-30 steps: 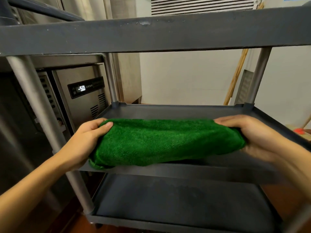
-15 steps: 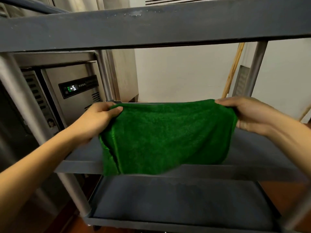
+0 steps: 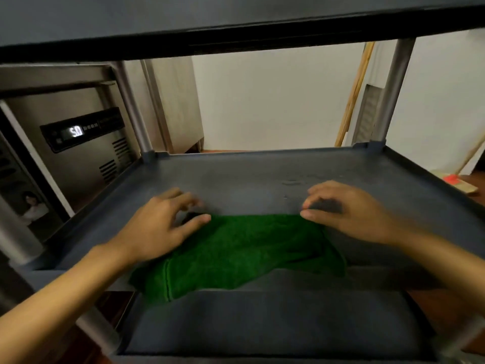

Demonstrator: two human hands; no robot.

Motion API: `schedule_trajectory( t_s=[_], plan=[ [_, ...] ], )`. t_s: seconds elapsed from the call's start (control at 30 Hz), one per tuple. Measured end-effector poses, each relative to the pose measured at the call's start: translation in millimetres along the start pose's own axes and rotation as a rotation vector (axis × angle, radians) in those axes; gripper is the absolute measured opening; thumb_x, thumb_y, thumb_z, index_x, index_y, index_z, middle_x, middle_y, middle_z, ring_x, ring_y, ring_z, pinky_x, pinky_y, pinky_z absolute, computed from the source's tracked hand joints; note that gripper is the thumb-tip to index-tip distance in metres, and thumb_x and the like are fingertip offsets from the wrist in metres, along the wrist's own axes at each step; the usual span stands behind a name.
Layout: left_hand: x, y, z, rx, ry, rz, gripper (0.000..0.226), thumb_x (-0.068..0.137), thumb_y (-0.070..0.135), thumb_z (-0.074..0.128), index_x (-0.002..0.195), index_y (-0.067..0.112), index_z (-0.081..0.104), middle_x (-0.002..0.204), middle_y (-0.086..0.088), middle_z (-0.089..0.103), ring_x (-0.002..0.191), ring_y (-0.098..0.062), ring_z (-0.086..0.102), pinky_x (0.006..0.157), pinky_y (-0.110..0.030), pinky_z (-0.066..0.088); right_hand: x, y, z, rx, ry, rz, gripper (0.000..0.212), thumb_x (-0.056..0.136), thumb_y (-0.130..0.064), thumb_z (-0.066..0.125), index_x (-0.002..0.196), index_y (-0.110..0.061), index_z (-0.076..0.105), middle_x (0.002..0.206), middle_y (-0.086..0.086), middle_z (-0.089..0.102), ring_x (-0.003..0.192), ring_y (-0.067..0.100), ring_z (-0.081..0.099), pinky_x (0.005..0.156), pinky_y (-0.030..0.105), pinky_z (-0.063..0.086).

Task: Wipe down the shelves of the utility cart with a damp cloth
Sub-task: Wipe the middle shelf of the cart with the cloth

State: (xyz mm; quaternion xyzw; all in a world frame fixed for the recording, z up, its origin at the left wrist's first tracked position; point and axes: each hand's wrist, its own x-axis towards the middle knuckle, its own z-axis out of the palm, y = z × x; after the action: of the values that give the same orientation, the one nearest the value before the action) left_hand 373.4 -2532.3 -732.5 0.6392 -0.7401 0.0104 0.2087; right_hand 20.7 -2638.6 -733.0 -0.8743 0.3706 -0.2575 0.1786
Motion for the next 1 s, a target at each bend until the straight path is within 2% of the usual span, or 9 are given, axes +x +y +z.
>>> schedule_trajectory(
  t_s=[0.07, 0.17, 0.3, 0.43, 0.57, 0.63, 0.7, 0.77, 1.0],
  plan=[
    [-30.6, 18.4, -10.7, -0.080, -0.074, 0.142, 0.043, 0.082, 0.074, 0.059, 0.106, 0.039, 0.065, 0.103, 0.018, 0.061, 0.093, 0.000, 0.063, 0.076, -0.033, 0.055, -25.6, -12.2, -9.3, -0.022, -0.067, -0.070, 0.039, 0.070, -0.077, 0.064, 0.092, -0.045, 0.071, 0.106, -0.022, 0.062, 0.109, 0.001, 0.055, 0.091, 0.025, 0.045],
    [-63.1, 29.5, -6.3, 0.135, -0.176, 0.310, 0.069, 0.070, 0.086, 0.061, 0.119, 0.037, 0.059, 0.113, 0.016, 0.056, 0.098, -0.006, 0.062, 0.070, -0.032, 0.057, -58.0, -21.1, -5.5, -0.163, -0.260, -0.129, 0.057, 0.060, -0.086, 0.066, 0.102, -0.047, 0.064, 0.104, -0.027, 0.057, 0.103, -0.002, 0.054, 0.086, 0.019, 0.043],
    [-59.3, 16.2, 0.6, 0.242, -0.179, 0.348, 0.048, 0.084, 0.062, 0.062, 0.124, 0.037, 0.054, 0.116, 0.015, 0.058, 0.095, -0.012, 0.067, 0.062, -0.031, 0.058, -58.1, -12.1, 8.1, -0.169, -0.218, -0.181, 0.030, 0.081, -0.056, 0.071, 0.106, -0.043, 0.063, 0.095, -0.023, 0.059, 0.088, -0.002, 0.059, 0.076, 0.020, 0.049],
    [-43.4, 2.9, -11.0, 0.065, -0.234, 0.370, 0.041, 0.094, 0.044, 0.058, 0.135, 0.042, 0.054, 0.121, 0.037, 0.057, 0.105, 0.013, 0.060, 0.082, -0.022, 0.054, -36.6, -2.3, -8.4, -0.101, -0.244, -0.078, 0.019, 0.089, -0.043, 0.065, 0.107, -0.045, 0.069, 0.097, -0.028, 0.063, 0.089, -0.003, 0.062, 0.076, 0.016, 0.048],
    [-11.3, -4.3, -27.9, 0.119, -0.134, 0.375, 0.043, 0.098, 0.056, 0.039, 0.135, 0.038, 0.050, 0.106, 0.045, 0.052, 0.095, 0.027, 0.049, 0.082, -0.007, 0.047, -3.0, -2.9, -38.1, -0.120, -0.247, -0.045, 0.015, 0.093, -0.033, 0.061, 0.105, -0.036, 0.070, 0.091, -0.023, 0.063, 0.088, -0.003, 0.061, 0.076, 0.015, 0.048],
    [19.0, -8.6, -31.7, 0.169, -0.101, 0.368, 0.037, 0.094, 0.050, 0.042, 0.126, 0.036, 0.055, 0.105, 0.035, 0.059, 0.094, 0.018, 0.055, 0.084, -0.015, 0.051, 25.2, 2.8, -54.4, -0.140, -0.192, -0.040, 0.015, 0.094, -0.028, 0.062, 0.104, -0.028, 0.073, 0.092, -0.020, 0.066, 0.086, -0.001, 0.062, 0.074, 0.014, 0.047],
    [55.1, -13.8, -32.8, 0.246, -0.076, 0.301, 0.034, 0.094, 0.041, 0.044, 0.120, 0.029, 0.061, 0.108, 0.013, 0.064, 0.096, -0.007, 0.064, 0.082, -0.034, 0.057, 59.9, 16.0, -69.7, -0.199, -0.145, -0.002, 0.016, 0.096, -0.027, 0.061, 0.105, -0.021, 0.072, 0.091, -0.017, 0.067, 0.081, 0.002, 0.061, 0.071, 0.014, 0.048],
    [95.5, -19.1, -31.3, 0.327, -0.028, 0.219, 0.029, 0.098, 0.032, 0.048, 0.123, 0.024, 0.062, 0.114, 0.000, 0.058, 0.098, -0.021, 0.063, 0.084, -0.038, 0.055, 94.9, 34.0, -81.5, -0.251, -0.106, 0.060, 0.017, 0.098, -0.027, 0.058, 0.108, -0.022, 0.070, 0.094, -0.016, 0.065, 0.084, 0.001, 0.058, 0.071, 0.013, 0.044],
    [232.7, -5.2, -26.6, 0.400, 0.000, 0.000, 0.031, 0.101, 0.020, 0.048, 0.130, 0.023, 0.059, 0.115, -0.009, 0.053, 0.109, -0.029, 0.055, 0.086, -0.035, 0.044, 188.6, 74.2, -121.1, -0.415, 0.253, 0.101, 0.024, 0.099, -0.018, 0.054, 0.115, -0.013, 0.071, 0.117, 0.007, 0.069, 0.106, 0.025, 0.061, 0.092, 0.032, 0.046]
  ],
)
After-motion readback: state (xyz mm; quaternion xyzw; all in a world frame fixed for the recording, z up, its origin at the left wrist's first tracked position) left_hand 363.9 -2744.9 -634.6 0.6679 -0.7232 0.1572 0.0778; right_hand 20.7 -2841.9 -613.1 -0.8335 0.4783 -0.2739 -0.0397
